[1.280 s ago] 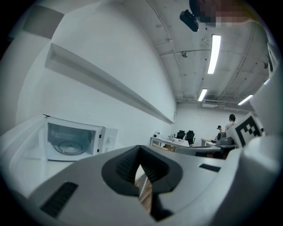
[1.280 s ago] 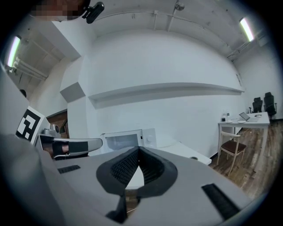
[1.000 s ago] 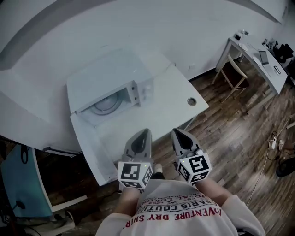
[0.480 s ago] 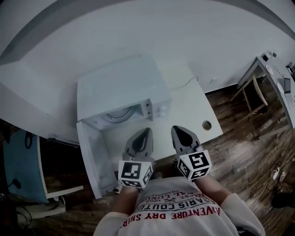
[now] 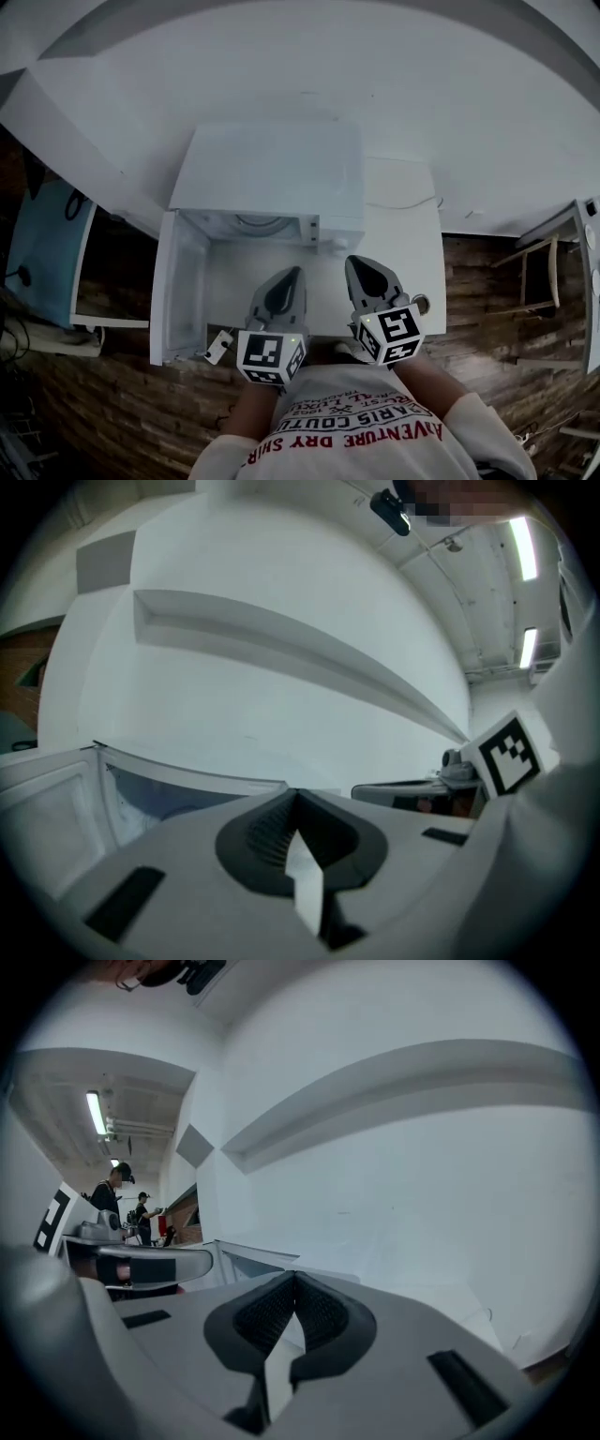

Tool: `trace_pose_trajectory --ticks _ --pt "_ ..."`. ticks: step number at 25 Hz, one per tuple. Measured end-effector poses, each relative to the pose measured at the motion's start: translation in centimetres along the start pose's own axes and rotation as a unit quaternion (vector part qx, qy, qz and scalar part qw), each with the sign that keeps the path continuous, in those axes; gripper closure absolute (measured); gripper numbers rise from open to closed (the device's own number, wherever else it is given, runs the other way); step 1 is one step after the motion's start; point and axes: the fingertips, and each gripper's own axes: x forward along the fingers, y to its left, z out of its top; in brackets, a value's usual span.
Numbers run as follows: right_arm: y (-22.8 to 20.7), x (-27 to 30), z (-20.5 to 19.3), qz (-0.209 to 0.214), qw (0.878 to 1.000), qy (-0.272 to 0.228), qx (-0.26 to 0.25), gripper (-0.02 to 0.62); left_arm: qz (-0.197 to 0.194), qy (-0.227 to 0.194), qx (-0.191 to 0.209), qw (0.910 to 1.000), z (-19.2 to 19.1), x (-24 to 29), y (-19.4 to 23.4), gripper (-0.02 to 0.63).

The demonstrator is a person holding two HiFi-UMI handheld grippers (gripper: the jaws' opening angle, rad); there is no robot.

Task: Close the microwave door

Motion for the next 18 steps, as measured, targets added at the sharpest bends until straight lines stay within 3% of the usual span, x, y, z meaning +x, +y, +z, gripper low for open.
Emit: trace_pose_trajectory --ticks 5,9,14,18 --pt "-0.7 2.3 0.4 0.041 0.999 0.025 -0.026 0.586 0.075 0.004 -0.021 0.9969 -1.1 -2.0 1.5 0.611" --pt "-0.6 4.7 0.5 0.077 0.994 0.054 -0.06 0.586 0.144 -0.001 -0.038 0.9888 -1.5 -4.9 4.0 0.611" --pt "-0.8 6.2 0.6 0.093 0.991 0.055 -0.072 0.584 0.239 0.004 -0.053 0.9695 -3.1 -10.4 7.2 0.611" --pt "-1.8 7.0 0.8 0.085 0.995 0.045 -0.041 0.586 0.316 0.0 -0.068 0.9463 -4.2 -15.4 10.0 0.611"
